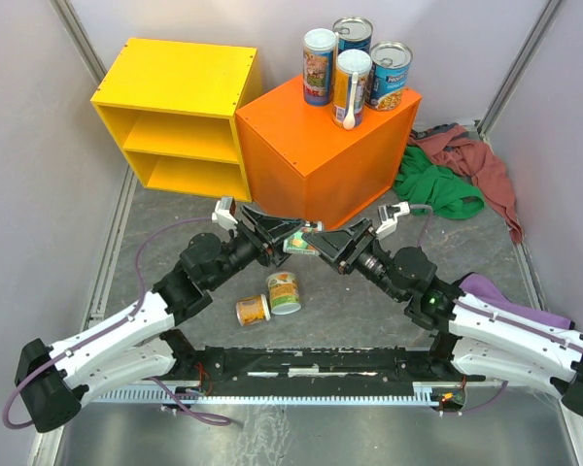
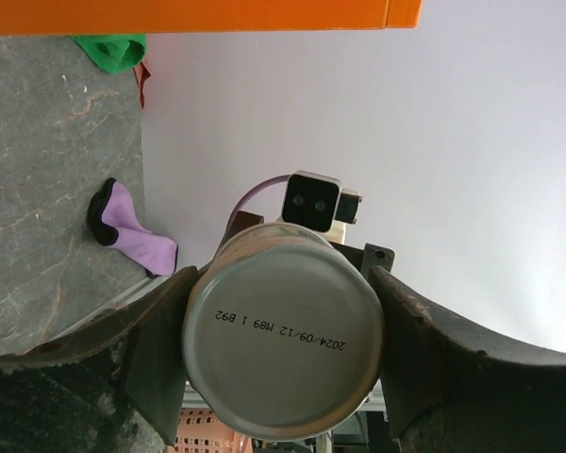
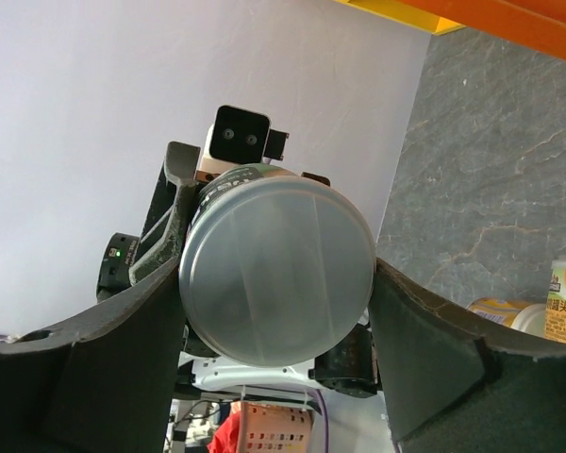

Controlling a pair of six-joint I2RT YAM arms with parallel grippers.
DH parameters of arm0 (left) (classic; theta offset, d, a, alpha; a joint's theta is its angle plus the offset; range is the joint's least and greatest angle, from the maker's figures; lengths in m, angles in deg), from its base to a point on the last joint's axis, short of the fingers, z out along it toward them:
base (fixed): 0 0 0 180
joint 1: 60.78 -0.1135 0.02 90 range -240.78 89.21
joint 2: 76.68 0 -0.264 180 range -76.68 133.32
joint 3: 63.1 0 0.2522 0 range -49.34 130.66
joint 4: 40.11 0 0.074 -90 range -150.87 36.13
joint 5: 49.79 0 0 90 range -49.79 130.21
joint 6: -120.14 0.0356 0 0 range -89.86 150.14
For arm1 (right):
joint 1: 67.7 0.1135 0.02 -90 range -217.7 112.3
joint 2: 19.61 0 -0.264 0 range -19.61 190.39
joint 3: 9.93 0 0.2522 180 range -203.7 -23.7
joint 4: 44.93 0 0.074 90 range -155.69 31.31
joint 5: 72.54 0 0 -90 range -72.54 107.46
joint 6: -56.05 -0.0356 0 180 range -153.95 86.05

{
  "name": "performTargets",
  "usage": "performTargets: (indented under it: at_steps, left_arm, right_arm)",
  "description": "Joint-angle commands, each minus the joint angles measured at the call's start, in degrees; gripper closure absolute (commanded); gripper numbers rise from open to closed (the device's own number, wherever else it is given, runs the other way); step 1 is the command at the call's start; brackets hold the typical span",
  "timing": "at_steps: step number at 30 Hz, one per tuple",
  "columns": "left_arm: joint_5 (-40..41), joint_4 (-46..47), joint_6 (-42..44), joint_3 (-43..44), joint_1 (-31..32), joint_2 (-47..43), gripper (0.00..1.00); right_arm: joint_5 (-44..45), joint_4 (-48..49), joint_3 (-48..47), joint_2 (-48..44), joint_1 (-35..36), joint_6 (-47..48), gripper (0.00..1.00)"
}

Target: Place and organize the canned foods onto the counter

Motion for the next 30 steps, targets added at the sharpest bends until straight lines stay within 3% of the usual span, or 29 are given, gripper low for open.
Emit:
performTargets:
  at_steps: [1,15,30]
  left_arm:
    - [-0.3,-0.2,3.5,3.4,0.2,-1.3,0.52]
    - [0.0,-4.5,5.7,5.4,0.1,-1.0,0.35]
    - [4.1,-10.1,6.8,7.9,0.1,-1.4,0.27]
  right_arm:
    - [-2.7,-1.9,-6.0,-0.4,0.0,6.5,0.72]
    - [-2.6,-3.2,-10.1,1.1,-0.5,8.4,0.78]
    - [-2.4,-11.4,-17.7,1.2,-0.9,12.9,0.81]
